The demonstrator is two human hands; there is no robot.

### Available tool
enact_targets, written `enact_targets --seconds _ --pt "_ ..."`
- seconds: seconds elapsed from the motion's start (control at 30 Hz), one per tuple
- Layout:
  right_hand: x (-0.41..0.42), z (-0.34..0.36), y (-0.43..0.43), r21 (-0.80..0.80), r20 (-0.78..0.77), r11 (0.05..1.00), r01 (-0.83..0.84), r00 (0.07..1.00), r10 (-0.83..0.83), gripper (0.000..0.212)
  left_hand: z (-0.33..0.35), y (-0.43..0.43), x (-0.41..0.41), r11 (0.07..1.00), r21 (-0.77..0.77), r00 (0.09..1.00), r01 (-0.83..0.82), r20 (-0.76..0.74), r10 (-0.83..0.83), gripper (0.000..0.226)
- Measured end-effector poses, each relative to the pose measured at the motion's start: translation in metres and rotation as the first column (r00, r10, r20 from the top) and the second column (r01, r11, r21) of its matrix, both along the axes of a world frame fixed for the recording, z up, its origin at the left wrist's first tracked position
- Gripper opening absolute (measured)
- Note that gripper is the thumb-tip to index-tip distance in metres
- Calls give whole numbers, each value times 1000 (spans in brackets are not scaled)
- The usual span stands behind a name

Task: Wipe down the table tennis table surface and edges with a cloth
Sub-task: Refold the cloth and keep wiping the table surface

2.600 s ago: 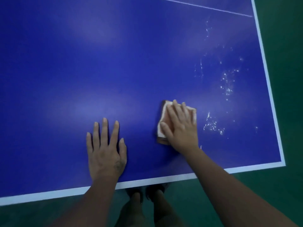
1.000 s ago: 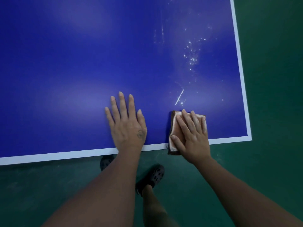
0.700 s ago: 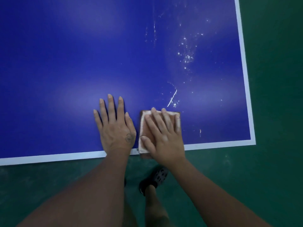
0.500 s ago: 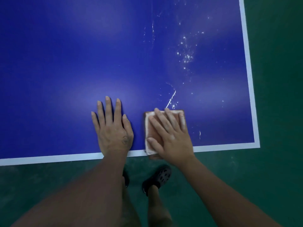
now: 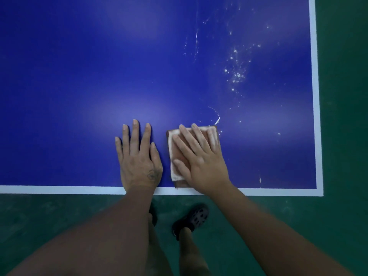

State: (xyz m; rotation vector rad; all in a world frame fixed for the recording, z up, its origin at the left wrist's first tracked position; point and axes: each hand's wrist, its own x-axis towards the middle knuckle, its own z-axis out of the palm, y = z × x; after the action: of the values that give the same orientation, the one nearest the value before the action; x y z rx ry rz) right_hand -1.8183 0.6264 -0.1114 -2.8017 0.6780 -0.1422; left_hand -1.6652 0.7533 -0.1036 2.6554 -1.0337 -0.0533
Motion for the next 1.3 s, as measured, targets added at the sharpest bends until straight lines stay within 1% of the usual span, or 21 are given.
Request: enact_targets --seconds 0.07,0.13,0.23,0.3,0.4,0.5,0.63,0.73,0.8,0.87,0.93,1.0,1.07,1.17,1.3 --pt "11 -1 -16 -4 8 1000 -16 1000 16 66 0 0 0 1000 -14 1000 0 1 0 56" --pt "3 -2 -36 -10 13 1000 -9 1000 9 68 -1 0 0 1000 -11 1000 -1 3 1 56" --pt "-32 -3 -69 -51 11 991 124 992 -123 69 -1 -1 -1 1000 -1 1000 -9 1 9 57" --pt "-57 -2 -87 -83 -25 973 214 976 -216 71 -2 -1 -2 1000 4 1000 -8 4 8 57" --pt "-76 -1 -90 -103 -82 950 296 949 -304 74 -4 0 -2 1000 2 1000 -5 6 5 57" --pt "-61 -2 -67 -121 -69 955 271 957 -280 76 -5 0 -1 1000 -6 1000 0 9 0 57" --pt "7 -4 -26 -48 36 986 158 987 -156 73 -7 1 -1 1000 -10 1000 5 13 -5 57" --pt "50 -4 -24 -6 75 991 130 989 -130 71 -8 2 -1 1000 -17 999 7 33 -7 56" --pt "56 -6 -38 0 89 992 127 988 -127 71 -9 2 0 1000 -16 1000 8 30 -8 56" --pt "46 -7 -59 -21 75 987 156 985 -154 72 -10 3 -1 1000 -6 1000 8 19 -7 57" --pt "25 -6 -84 -51 23 963 263 965 -263 73 -11 4 -1 1000 12 1000 6 9 -6 58" --pt "-1 -2 -106 -77 -17 922 379 924 -381 72 -12 4 -1 1000 26 1000 7 6 -8 59" --pt "-22 1 -115 -89 -52 893 441 893 -446 72 -11 2 -1 999 39 1000 15 -1 -15 59" --pt "-18 1 -98 -112 -85 894 433 892 -443 73 -11 2 -1 999 48 1000 8 -17 -8 60" --pt "48 0 -62 -90 -63 948 305 948 -311 74 -11 3 0 999 43 999 3 -40 -1 61"
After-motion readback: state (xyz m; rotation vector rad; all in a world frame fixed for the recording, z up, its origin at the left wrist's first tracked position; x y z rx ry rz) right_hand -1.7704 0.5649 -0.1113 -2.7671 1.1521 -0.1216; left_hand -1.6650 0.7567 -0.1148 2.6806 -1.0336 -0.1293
